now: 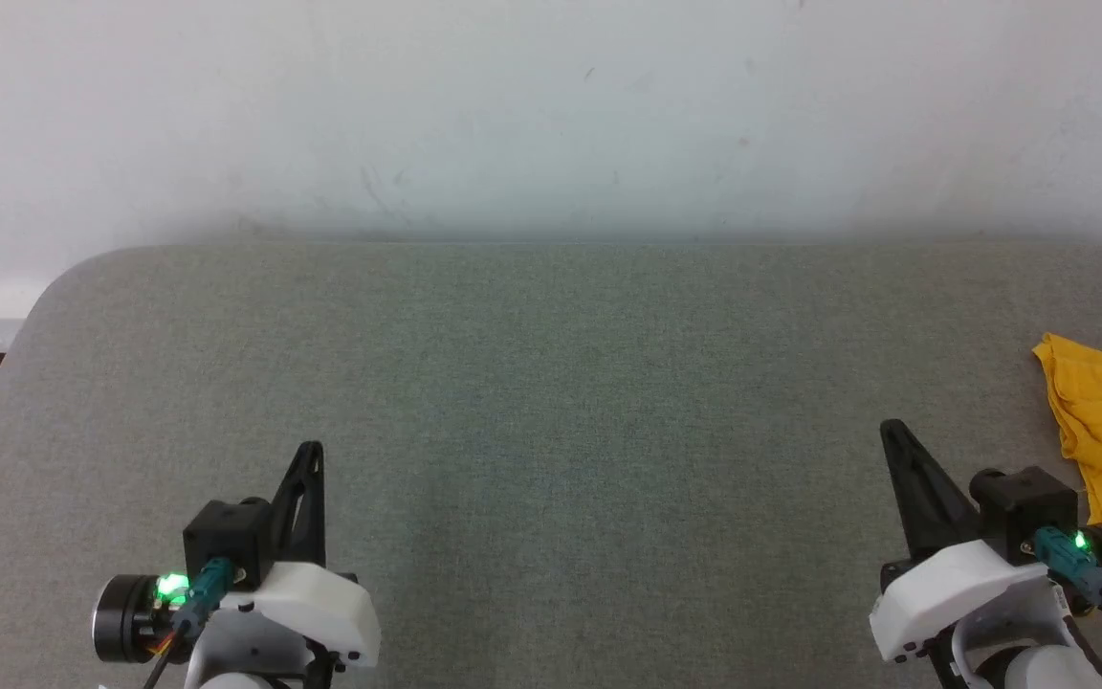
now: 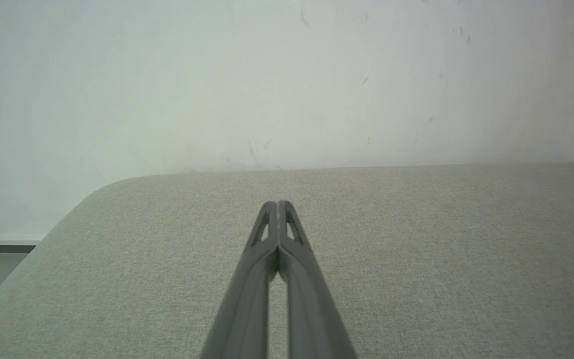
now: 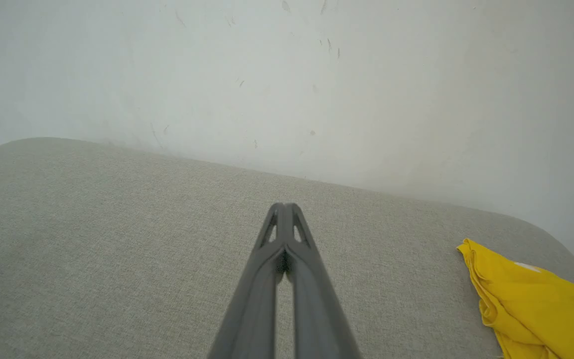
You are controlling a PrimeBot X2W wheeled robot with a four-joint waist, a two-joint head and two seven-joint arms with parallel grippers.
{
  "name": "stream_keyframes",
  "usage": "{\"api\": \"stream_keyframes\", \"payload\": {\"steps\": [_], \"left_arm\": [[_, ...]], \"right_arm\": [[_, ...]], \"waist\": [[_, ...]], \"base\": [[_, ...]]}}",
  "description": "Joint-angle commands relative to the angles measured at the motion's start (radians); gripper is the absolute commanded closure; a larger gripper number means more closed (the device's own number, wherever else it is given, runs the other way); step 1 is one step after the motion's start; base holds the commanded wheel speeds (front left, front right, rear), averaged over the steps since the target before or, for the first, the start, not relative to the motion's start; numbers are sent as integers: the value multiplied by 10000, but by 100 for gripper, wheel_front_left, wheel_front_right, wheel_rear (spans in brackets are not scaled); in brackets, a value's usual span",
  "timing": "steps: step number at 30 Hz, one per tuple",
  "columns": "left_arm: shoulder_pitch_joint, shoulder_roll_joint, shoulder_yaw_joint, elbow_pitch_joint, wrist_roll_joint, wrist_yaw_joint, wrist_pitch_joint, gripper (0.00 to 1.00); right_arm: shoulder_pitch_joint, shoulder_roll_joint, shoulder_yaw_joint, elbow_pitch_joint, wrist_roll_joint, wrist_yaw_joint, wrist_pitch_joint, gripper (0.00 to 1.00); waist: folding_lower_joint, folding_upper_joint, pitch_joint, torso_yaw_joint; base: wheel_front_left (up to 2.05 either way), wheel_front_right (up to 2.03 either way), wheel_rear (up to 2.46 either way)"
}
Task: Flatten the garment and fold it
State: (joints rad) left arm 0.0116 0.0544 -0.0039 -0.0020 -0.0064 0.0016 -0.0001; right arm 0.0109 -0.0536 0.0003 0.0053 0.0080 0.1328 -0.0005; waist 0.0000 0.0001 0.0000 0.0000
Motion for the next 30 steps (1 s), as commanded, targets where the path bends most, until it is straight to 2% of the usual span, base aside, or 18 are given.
{"api": "stream_keyframes", "payload": {"steps": [1,30], "left_arm": [[-116,-42,39,20,64,-16,1,100],[-116,-42,39,20,64,-16,1,100]], "right_arm": [[-109,34,-3,-53,-80,-21,5,100],[-109,34,-3,-53,-80,-21,5,100]], "waist": [[0,-1,0,0],[0,-1,0,0]], "base": [[0,0,0],[0,0,0]]}}
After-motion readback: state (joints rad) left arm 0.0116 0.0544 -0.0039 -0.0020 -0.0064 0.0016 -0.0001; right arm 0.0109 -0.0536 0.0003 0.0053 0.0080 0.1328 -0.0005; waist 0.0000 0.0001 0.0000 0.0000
